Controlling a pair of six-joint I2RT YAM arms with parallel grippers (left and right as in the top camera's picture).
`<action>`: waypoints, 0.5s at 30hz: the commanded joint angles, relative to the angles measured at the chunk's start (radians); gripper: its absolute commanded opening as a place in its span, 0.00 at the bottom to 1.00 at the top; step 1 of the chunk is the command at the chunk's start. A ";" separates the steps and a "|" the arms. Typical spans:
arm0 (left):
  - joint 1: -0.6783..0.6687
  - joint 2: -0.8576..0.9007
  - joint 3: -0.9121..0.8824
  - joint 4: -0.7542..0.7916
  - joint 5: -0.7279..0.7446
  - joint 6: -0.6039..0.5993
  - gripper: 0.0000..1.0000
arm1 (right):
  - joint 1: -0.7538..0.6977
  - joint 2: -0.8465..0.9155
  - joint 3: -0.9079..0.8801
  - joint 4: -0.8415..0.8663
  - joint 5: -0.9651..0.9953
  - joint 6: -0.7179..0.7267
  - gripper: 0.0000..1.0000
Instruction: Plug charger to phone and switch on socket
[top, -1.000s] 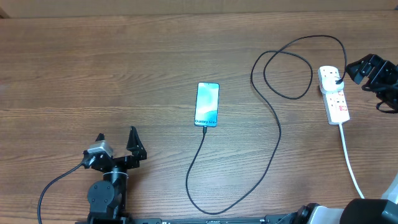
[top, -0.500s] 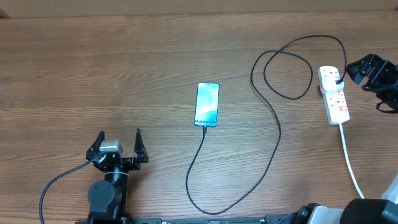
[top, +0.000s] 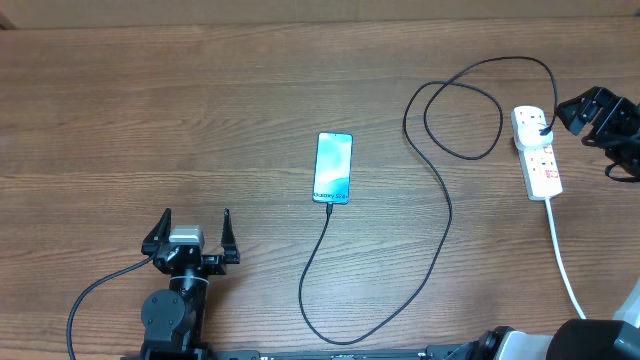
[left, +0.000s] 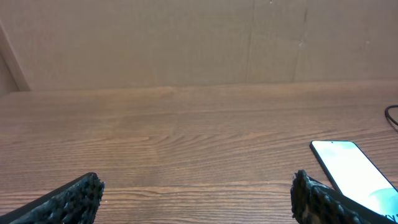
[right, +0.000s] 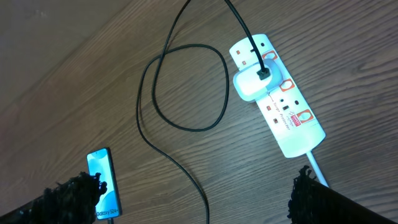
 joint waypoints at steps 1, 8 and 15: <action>0.006 -0.013 -0.003 -0.004 0.016 0.010 1.00 | 0.004 -0.003 0.014 0.002 0.003 0.000 1.00; 0.006 -0.013 -0.003 0.001 0.011 -0.018 1.00 | 0.004 -0.003 0.014 0.002 0.003 0.000 1.00; 0.006 -0.013 -0.003 0.001 0.011 -0.018 1.00 | 0.004 -0.003 0.014 0.002 0.003 0.000 1.00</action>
